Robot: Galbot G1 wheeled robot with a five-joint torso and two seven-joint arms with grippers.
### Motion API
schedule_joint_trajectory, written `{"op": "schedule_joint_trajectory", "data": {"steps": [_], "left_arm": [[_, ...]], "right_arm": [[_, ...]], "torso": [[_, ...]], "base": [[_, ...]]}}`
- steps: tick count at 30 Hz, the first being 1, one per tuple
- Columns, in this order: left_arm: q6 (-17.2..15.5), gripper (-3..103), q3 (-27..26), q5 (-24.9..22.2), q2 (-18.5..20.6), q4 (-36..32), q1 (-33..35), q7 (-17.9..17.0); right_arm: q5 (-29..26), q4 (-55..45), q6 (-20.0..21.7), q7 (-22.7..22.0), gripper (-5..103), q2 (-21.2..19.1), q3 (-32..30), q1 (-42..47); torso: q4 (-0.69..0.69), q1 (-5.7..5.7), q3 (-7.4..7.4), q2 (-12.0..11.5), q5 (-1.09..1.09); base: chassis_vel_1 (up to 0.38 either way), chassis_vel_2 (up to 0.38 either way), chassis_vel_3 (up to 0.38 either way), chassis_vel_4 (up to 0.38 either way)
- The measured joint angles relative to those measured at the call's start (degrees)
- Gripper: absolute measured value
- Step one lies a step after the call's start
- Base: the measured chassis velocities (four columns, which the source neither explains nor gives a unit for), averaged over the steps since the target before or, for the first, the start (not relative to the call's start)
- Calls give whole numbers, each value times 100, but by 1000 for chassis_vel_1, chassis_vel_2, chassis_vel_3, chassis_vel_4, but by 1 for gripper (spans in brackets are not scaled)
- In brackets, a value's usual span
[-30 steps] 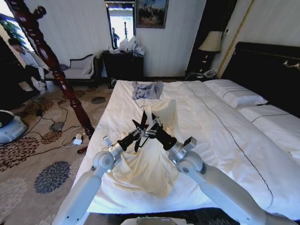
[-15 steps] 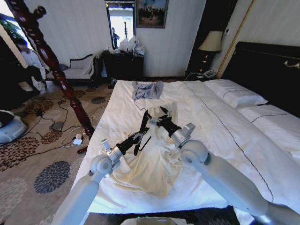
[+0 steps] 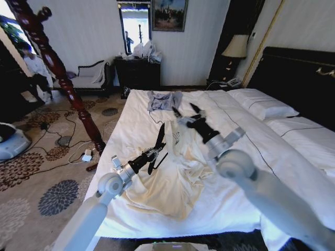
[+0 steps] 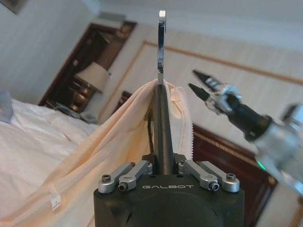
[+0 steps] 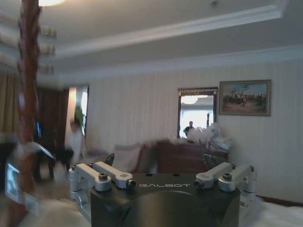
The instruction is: Pick up the clothes from the bed and hang them on the clothes hanger.
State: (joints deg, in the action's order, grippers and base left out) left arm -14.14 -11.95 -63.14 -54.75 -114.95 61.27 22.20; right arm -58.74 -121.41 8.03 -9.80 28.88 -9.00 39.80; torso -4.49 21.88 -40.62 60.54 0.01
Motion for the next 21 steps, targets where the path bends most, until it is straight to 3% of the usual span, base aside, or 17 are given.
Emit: {"op": "schedule_joint_trajectory", "data": {"steps": [4, 9, 10, 11, 12, 14, 15, 16, 19, 20, 21], "left_arm": [[0, 17, 177, -2, 561, -66, -122, 80], [0, 17, 252, -67, 818, -112, -240, 96], [0, 17, 252, -87, 858, -148, -243, 109], [0, 17, 252, -87, 858, -148, -243, 109], [0, 17, 252, -87, 875, -172, -233, 121], [0, 17, 271, -85, 902, -204, -228, 141], [0, 17, 318, -78, 921, -230, -237, 162], [0, 17, 318, -78, 921, -230, -237, 162], [0, 17, 403, -49, 989, -315, -268, 200], [0, 17, 403, -49, 989, -315, -268, 200], [0, 17, 436, -34, 1038, -368, -274, 210]], "right_arm": [[-302, 396, -36, 637, 100, -679, 224, -397], [-380, 640, -372, 1068, 100, -1248, 448, -569], [-393, 823, -581, 1672, 100, -1527, 483, -566], [-393, 823, -581, 1672, 100, -1527, 483, -566], [-381, 988, -813, 2171, 100, -1680, 516, -564], [-293, 1328, -1172, 3230, 100, -1890, 561, -561], [-193, 1613, -1331, 4168, 100, -2032, 580, -561], [-193, 1613, -1331, 4168, 100, -2032, 580, -561], [-5, 2060, -1341, 5673, 100, -2160, 594, -583], [-5, 2060, -1341, 5673, 100, -2160, 594, -583], [23, 2133, -1257, 6009, 100, -2160, 598, -587]], "torso": [[6, -1, -1, 0, -1], [5, 0, -1, 0, 0], [1, 0, 0, 0, -2], [1, 0, 0, 0, -2], [0, -1, 0, 0, -2], [4, -1, 0, 0, -1], [5, -1, 0, 0, -2], [5, -1, 0, 0, -2], [1, 0, 0, 0, 1], [1, 0, 0, 0, 1], [2, -1, 0, 0, 1]], "base": [[0, 0, 0, 0], [0, 0, 0, 0], [0, 0, 0, 0], [0, 0, 0, 0], [0, 0, 0, 0], [0, 0, 0, 0], [0, 0, 0, 0], [0, 0, 0, 0], [0, 0, 0, 0], [0, 0, 0, 0], [0, 0, 0, 0]]}}
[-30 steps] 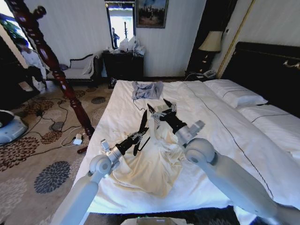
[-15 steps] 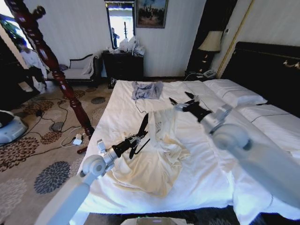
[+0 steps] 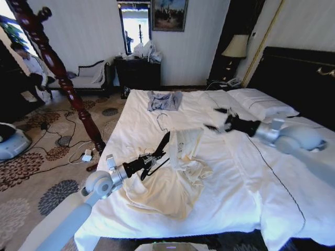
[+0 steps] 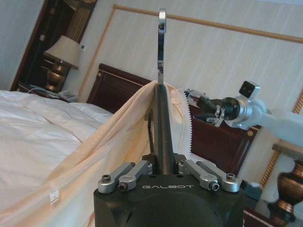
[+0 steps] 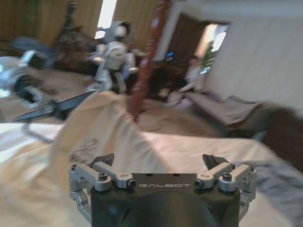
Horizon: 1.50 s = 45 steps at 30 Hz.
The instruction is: Pick up the clothes from the bed and hang them on the clothes hanger.
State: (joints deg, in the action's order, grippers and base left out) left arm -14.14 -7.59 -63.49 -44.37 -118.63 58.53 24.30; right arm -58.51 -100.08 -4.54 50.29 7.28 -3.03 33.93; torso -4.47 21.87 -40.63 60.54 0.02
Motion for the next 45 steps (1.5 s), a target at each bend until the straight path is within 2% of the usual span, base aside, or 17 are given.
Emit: {"op": "schedule_joint_trajectory", "data": {"steps": [4, 9, 12, 15, 16, 21, 25, 33, 36, 38, 40, 41, 44, 45], "left_arm": [[0, 17, 173, 18, 106, -88, -119, 8], [-1, 17, 520, 38, 188, -127, -324, 8], [-2, 17, 747, 88, 198, -151, -468, 8], [-5, 17, 891, 170, 197, -165, -629, 9], [-5, 17, 891, 170, 197, -165, -629, 9], [-13, 17, 1101, 199, 202, -140, -905, 16], [-16, 17, 1304, 251, 208, -133, -1073, 29], [-19, 17, 1730, 384, 236, -173, -1315, 36], [-27, 17, 1887, 439, 243, -198, -1462, 37], [-29, 17, 1900, 440, 244, -201, -1479, 37], [-37, 17, 1973, 441, 242, -206, -1567, 36], [-39, 17, 1989, 438, 233, -206, -1585, 35], [-43, 17, 2028, 436, 220, -201, -1607, 32], [-47, 17, 2067, 436, 215, -200, -1618, 30]], "right_arm": [[29, 70, 97, 233, 100, 92, 37, 1], [107, 148, 166, -16, 100, 206, 38, -15], [121, 229, 210, 116, 100, 195, 16, -25], [245, 363, 385, 803, 100, 161, -33, -73], [245, 363, 385, 803, 100, 161, -33, -73], [483, 559, 751, 1692, 100, 147, -94, -139], [545, 694, 831, 2000, 100, 202, -99, -152], [631, 875, 880, 2299, 100, 378, -82, -169], [764, 956, 927, 2614, 100, 478, -74, -201], [782, 967, 936, 2665, 100, 492, -71, -209], [893, 1040, 985, 3005, 101, 598, -38, -283], [946, 1064, 995, 3103, 91, 636, -30, -306], [1042, 1109, 1003, 3274, 91, 698, -16, -326], [1087, 1134, 1004, 3356, 80, 733, -7, -331]], "torso": [[4, 0, 0, 0, -3], [2, 0, 0, 0, -1], [3, 1, -1, 0, -2], [1, 1, 0, 0, -2], [1, 1, 0, 0, -2], [2, 1, 0, 0, -2], [1, 1, 0, 0, -2], [2, 1, 0, 0, -2], [2, 1, 0, 0, -2], [2, 1, 0, 0, -2], [1, 1, 0, 0, -2], [2, 1, 0, 0, -2], [3, 1, -1, 0, -2], [2, 1, -1, 0, -2]], "base": [[0, 0, 0, 0], [0, 0, 0, 0], [0, 0, 0, 0], [0, 0, 0, 0], [0, 0, 0, 0], [0, 0, 0, 0], [0, 0, 0, 0], [0, 0, 0, 0], [0, 0, 0, 0], [0, 0, 0, 0], [0, 0, 0, 0], [0, 0, 0, 0], [0, 0, 0, 0], [0, 0, 0, 0]]}}
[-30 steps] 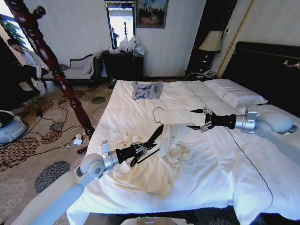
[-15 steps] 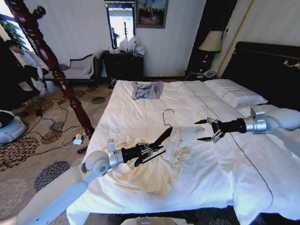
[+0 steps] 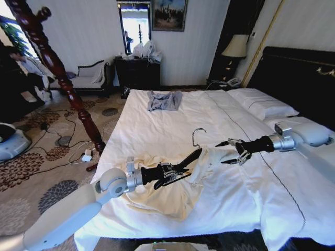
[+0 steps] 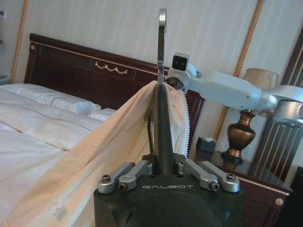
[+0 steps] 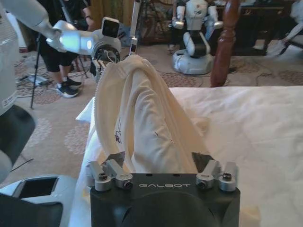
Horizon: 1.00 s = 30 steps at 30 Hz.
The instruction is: Pick up the clothes from the bed and hang them on the clothes hanger.
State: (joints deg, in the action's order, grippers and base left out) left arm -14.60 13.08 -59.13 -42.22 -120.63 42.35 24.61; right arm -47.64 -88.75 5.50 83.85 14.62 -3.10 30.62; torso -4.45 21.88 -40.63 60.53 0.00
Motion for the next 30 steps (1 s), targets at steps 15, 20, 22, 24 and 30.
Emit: {"op": "schedule_joint_trajectory", "data": {"steps": [15, 20, 22, 24, 30], "left_arm": [[-13, 17, 119, 3, -32, 20, -66, -12], [-14, 17, 117, 3, -30, 24, -66, -17], [-13, 17, 117, 3, -30, 24, -65, -18], [-13, 17, 108, 3, -29, 24, -57, -31], [-10, 17, 67, 2, 2, -27, -39, -91]], "right_arm": [[100, 183, -167, 454, 26, 183, 81, -121], [98, 159, -220, 469, 22, 175, 58, -94], [97, 157, -224, 469, 22, 175, 57, -93], [85, 126, -254, 461, 22, 165, 35, -75], [23, 79, -296, 443, 21, 158, 23, -48]], "torso": [[0, 0, 0, 0, 0], [-1, 0, 0, 0, 0], [-1, 0, 0, 0, 0], [0, 0, 0, 0, 0], [0, 0, 0, 0, 0]], "base": [[0, 0, 0, 0], [0, 0, 0, 0], [0, 0, 0, 0], [0, 0, 0, 0], [0, 0, 0, 0]]}}
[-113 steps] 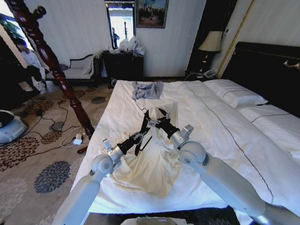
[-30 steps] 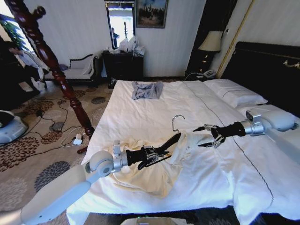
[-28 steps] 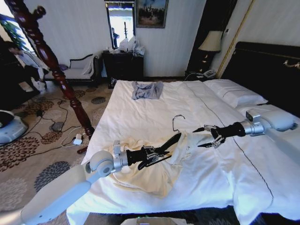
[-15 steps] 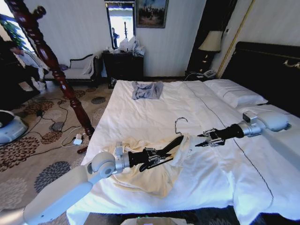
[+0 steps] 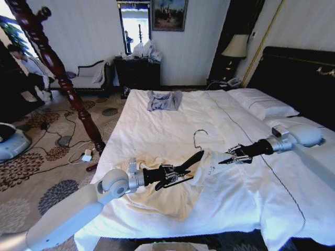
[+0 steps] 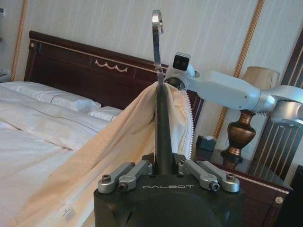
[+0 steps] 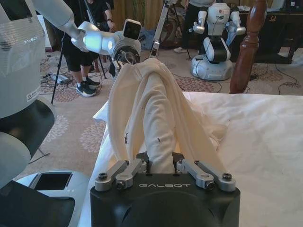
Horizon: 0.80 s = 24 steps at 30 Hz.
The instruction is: Pick up the clothes from the bed and hang them on the clothes hanger.
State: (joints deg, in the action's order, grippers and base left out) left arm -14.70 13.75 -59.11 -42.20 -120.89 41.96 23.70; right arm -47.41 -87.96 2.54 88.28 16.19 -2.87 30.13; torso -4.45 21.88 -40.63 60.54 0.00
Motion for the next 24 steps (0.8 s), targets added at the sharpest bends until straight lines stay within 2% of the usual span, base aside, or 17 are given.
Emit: {"op": "schedule_joint_trajectory", "data": {"steps": [5, 7, 9, 12, 13, 14, 16, 17, 18, 20, 21, 22, 24], "left_arm": [[13, 15, -44, -8, 26, -79, 13, -170], [36, 26, -91, -11, 58, -135, 45, -298], [37, 26, -107, 0, 71, -148, 59, -323], [64, 42, -240, 116, 126, -236, 172, -508], [64, 42, -240, 116, 126, -236, 172, -508], [67, 47, -312, 137, 132, -269, 218, -546], [81, 58, -573, 151, 133, -358, 372, -594], [84, 58, -714, 152, 127, -403, 465, -614], [85, 64, -868, 152, 119, -454, 585, -626], [86, 64, -975, 155, 112, -491, 674, -629], [101, 75, -1243, 197, 76, -575, 900, -629], [120, 80, -1468, 222, 24, -637, 1091, -628], [133, 80, -1648, 221, -29, -669, 1224, -630]], "right_arm": [[-67, -24, -22, -52, 21, -1, -10, 9], [-148, -56, -73, -113, 21, 1, -15, 39], [-164, -56, -86, -134, 21, 1, -20, 45], [-198, -12, -147, -242, 21, 1, -46, 70], [-198, -12, -147, -242, 21, 1, -46, 70], [-196, 7, -159, -253, 21, 1, -48, 73], [-178, 44, -167, -271, 21, 1, -52, 75], [-164, 52, -168, -278, 21, 1, -53, 76], [-146, 55, -171, -290, 20, 4, -56, 76], [-140, 58, -173, -302, 20, 6, -56, 79], [-141, 58, -183, -334, 20, 12, -58, 90], [-136, 57, -193, -365, 20, 23, -58, 100], [-129, 58, -201, -388, 20, 35, -59, 109]], "torso": [[0, 0, 0, 0, 0], [0, 0, 0, 0, 0], [0, 0, 0, 0, 0], [0, 0, 0, 0, 0], [0, 0, 0, 0, 0], [0, 0, 0, 0, 0], [-1, 0, 0, 0, 0], [-1, 0, 0, 0, 0], [-1, 0, 0, 0, 0], [-1, 0, 0, 0, 0], [1, 0, 0, 0, 0], [1, 0, 0, 0, 0], [1, 0, 0, 0, 0]], "base": [[0, 0, 0, 0], [0, 0, 0, 0], [0, 0, 0, 0], [0, 0, 0, 0], [0, 0, 0, 0], [0, 0, 0, 0], [0, 0, 0, 0], [0, 0, 0, 0], [0, 0, 0, 0], [0, 0, 0, 0], [0, 0, 0, 0], [0, 0, 0, 0], [0, 0, 0, 0]]}}
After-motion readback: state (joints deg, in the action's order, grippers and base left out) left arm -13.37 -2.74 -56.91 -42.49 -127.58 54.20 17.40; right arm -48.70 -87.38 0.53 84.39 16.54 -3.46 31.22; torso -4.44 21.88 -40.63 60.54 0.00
